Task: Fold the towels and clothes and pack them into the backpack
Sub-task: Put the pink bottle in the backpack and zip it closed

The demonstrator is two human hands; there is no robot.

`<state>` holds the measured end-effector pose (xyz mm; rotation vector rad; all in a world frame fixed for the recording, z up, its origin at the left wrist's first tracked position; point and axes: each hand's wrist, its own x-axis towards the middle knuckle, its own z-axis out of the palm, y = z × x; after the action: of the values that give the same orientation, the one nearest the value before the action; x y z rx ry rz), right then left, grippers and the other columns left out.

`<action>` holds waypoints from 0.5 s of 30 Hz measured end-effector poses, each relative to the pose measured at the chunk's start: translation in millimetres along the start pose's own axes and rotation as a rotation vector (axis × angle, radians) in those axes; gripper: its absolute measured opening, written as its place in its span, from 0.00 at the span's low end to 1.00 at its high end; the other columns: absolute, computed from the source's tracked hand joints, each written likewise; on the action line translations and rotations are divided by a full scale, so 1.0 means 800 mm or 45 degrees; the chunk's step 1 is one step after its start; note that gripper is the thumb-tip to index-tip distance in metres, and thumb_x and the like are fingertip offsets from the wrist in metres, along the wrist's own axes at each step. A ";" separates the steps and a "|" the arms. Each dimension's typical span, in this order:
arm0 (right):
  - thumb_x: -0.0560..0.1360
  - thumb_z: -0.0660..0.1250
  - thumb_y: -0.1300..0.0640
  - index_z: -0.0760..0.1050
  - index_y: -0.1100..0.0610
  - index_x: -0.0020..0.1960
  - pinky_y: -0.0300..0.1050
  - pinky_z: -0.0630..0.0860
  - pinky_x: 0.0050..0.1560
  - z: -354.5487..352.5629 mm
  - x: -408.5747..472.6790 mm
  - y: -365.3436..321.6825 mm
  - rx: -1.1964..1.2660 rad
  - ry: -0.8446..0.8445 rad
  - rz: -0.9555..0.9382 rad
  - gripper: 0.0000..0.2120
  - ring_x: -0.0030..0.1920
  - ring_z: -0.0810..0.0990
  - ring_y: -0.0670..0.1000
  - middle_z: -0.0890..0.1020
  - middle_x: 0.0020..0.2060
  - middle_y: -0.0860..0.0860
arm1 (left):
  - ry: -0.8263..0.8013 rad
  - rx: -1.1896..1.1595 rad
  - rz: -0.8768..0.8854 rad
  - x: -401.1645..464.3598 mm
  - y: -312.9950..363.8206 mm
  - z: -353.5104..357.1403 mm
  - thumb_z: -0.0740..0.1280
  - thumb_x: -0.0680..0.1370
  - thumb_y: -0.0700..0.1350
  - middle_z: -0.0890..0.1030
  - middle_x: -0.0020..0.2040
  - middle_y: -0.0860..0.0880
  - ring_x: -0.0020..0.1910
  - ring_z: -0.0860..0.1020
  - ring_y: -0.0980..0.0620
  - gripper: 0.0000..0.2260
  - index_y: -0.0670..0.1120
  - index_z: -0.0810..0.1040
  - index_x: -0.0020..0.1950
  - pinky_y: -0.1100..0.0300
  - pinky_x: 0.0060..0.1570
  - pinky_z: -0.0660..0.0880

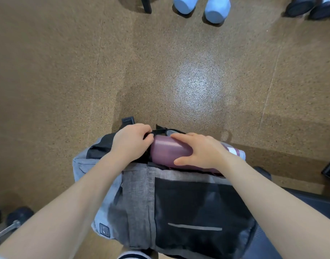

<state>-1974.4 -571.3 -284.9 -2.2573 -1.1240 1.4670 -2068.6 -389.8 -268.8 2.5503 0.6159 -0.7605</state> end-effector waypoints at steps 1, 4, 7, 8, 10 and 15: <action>0.70 0.65 0.37 0.55 0.40 0.74 0.51 0.66 0.60 0.003 0.000 -0.005 -0.034 -0.002 -0.008 0.36 0.65 0.71 0.55 0.71 0.66 0.50 | -0.003 0.009 0.001 -0.004 0.001 -0.002 0.59 0.78 0.48 0.79 0.49 0.48 0.52 0.75 0.47 0.10 0.46 0.78 0.52 0.59 0.40 0.64; 0.69 0.65 0.37 0.57 0.42 0.73 0.53 0.67 0.61 0.027 -0.007 -0.018 -0.234 0.128 -0.014 0.36 0.64 0.71 0.57 0.72 0.66 0.51 | -0.026 0.015 0.011 -0.017 0.006 0.000 0.60 0.78 0.49 0.79 0.47 0.48 0.50 0.76 0.46 0.10 0.46 0.78 0.50 0.58 0.39 0.65; 0.64 0.71 0.37 0.66 0.47 0.70 0.54 0.72 0.52 0.060 -0.019 -0.024 -0.429 0.263 -0.021 0.38 0.54 0.77 0.60 0.78 0.59 0.57 | -0.045 0.004 0.020 -0.030 0.010 0.007 0.61 0.77 0.49 0.79 0.46 0.48 0.49 0.76 0.46 0.09 0.45 0.77 0.48 0.57 0.40 0.66; 0.62 0.72 0.37 0.67 0.49 0.69 0.54 0.73 0.49 0.067 -0.020 -0.022 -0.459 0.305 -0.038 0.38 0.52 0.78 0.61 0.79 0.57 0.57 | -0.027 -0.016 0.008 -0.033 0.011 0.009 0.61 0.77 0.49 0.79 0.45 0.48 0.48 0.76 0.45 0.09 0.45 0.76 0.47 0.57 0.39 0.65; 0.64 0.70 0.37 0.66 0.49 0.70 0.54 0.72 0.52 0.064 -0.015 -0.015 -0.426 0.303 -0.084 0.38 0.55 0.77 0.61 0.78 0.59 0.57 | 0.013 -0.028 -0.021 -0.034 0.015 0.012 0.61 0.77 0.49 0.79 0.46 0.48 0.48 0.76 0.45 0.09 0.45 0.76 0.47 0.58 0.38 0.64; 0.68 0.69 0.38 0.61 0.49 0.71 0.49 0.70 0.60 0.026 0.010 -0.001 -0.026 0.080 -0.091 0.37 0.63 0.73 0.55 0.73 0.65 0.50 | 0.026 0.248 0.027 -0.024 0.028 0.009 0.57 0.79 0.50 0.78 0.50 0.47 0.51 0.76 0.45 0.12 0.44 0.75 0.53 0.57 0.41 0.65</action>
<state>-1990.9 -569.9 -299.7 -2.2356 -1.1927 1.3539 -2074.1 -417.5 -257.7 2.7394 0.5440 -0.8248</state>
